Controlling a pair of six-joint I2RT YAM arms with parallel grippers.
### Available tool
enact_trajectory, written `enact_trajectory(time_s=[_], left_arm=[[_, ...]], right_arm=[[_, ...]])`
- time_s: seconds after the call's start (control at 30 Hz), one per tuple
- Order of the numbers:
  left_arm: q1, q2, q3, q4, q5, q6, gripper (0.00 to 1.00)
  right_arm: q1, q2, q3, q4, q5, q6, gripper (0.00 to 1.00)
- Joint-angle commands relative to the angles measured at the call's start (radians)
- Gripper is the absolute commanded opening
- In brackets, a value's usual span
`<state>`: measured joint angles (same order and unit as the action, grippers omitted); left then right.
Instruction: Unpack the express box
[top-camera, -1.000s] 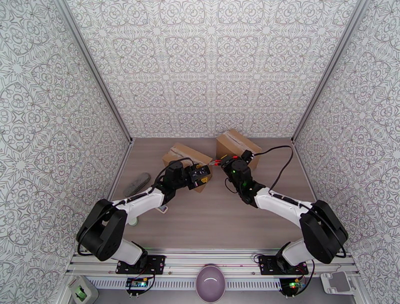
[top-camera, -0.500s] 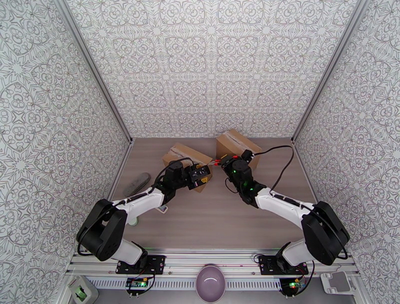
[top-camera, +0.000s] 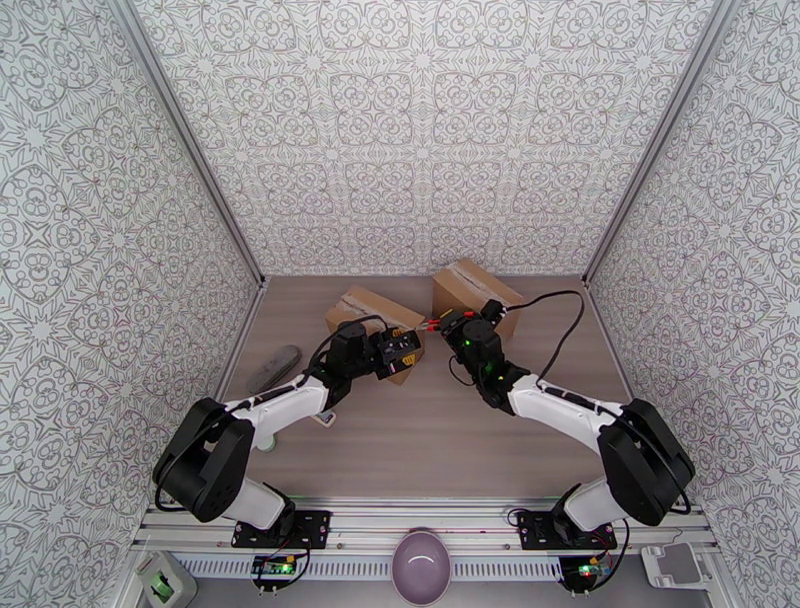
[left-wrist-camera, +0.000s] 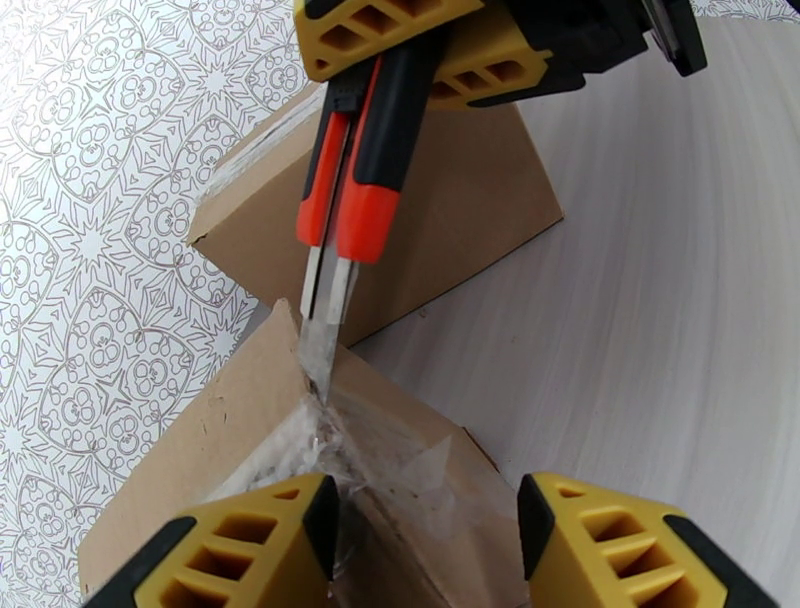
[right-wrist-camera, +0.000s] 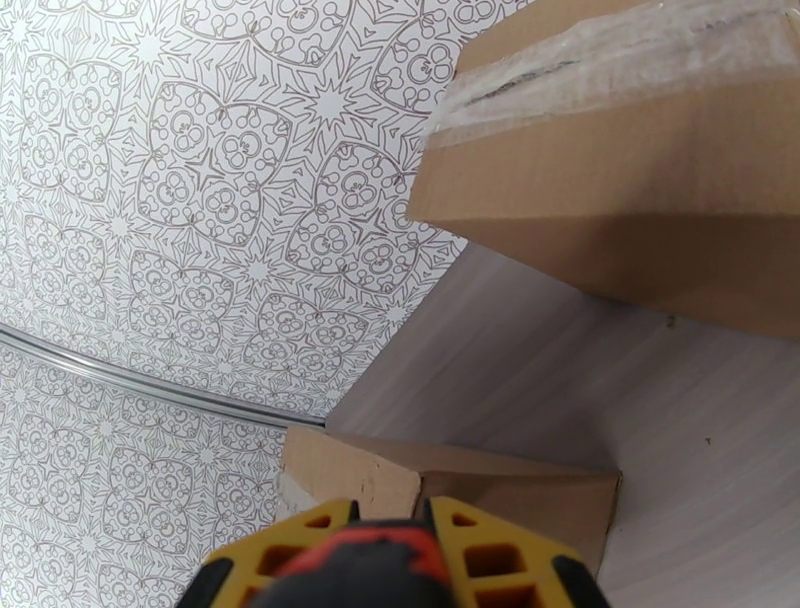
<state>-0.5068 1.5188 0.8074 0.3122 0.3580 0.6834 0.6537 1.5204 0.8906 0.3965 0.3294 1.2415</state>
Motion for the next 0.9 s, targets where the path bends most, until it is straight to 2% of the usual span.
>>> enact_trajectory(time_s=[0.0, 0.23, 0.57, 0.87], left_arm=[[-0.011, 0.02, -0.016, -0.012, -0.004, -0.008, 0.54], [-0.012, 0.021, -0.016, -0.01, 0.001, -0.01, 0.54], [0.006, 0.041, -0.006, -0.009, 0.019, 0.011, 0.47], [0.027, 0.053, 0.01, -0.004, 0.028, 0.016, 0.46]], right_arm=[[0.004, 0.023, 0.027, 0.016, -0.003, 0.007, 0.0], [0.004, 0.05, 0.047, 0.018, -0.003, 0.011, 0.0], [0.007, 0.102, 0.091, 0.048, -0.069, 0.059, 0.0], [0.017, 0.115, 0.123, 0.018, -0.14, 0.057, 0.0]])
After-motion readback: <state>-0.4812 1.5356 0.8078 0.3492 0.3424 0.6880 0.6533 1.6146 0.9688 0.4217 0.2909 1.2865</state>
